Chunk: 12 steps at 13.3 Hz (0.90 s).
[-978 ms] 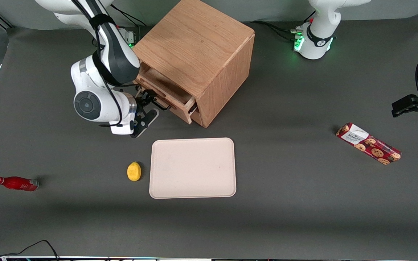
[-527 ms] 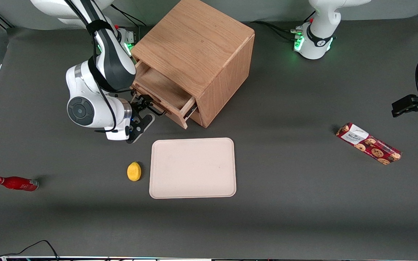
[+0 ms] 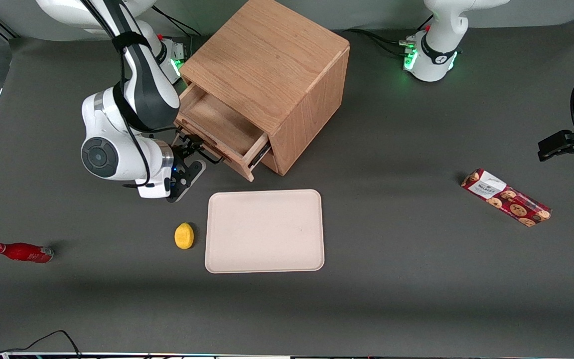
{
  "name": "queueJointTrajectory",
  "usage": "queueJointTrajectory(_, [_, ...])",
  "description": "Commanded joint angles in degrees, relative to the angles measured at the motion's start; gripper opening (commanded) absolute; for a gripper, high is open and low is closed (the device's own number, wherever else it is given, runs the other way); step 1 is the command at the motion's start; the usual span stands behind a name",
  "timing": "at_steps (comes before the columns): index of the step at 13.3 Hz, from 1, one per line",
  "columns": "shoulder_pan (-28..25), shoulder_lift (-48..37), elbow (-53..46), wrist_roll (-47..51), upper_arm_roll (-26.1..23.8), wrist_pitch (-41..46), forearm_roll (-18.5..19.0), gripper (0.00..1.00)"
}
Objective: Open upper drawer
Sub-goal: 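Pull the upper drawer outward by its handle with the right gripper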
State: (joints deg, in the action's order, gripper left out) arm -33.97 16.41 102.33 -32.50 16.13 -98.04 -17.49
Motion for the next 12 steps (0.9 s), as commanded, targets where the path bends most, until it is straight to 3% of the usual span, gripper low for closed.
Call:
queueJointTrajectory(1, [-0.13,1.43,-1.78,-4.06,1.54,0.48,-1.32,1.0])
queueJointTrajectory(12, [0.4,4.68,-8.1,-10.3,5.75,1.1,-1.32,1.0])
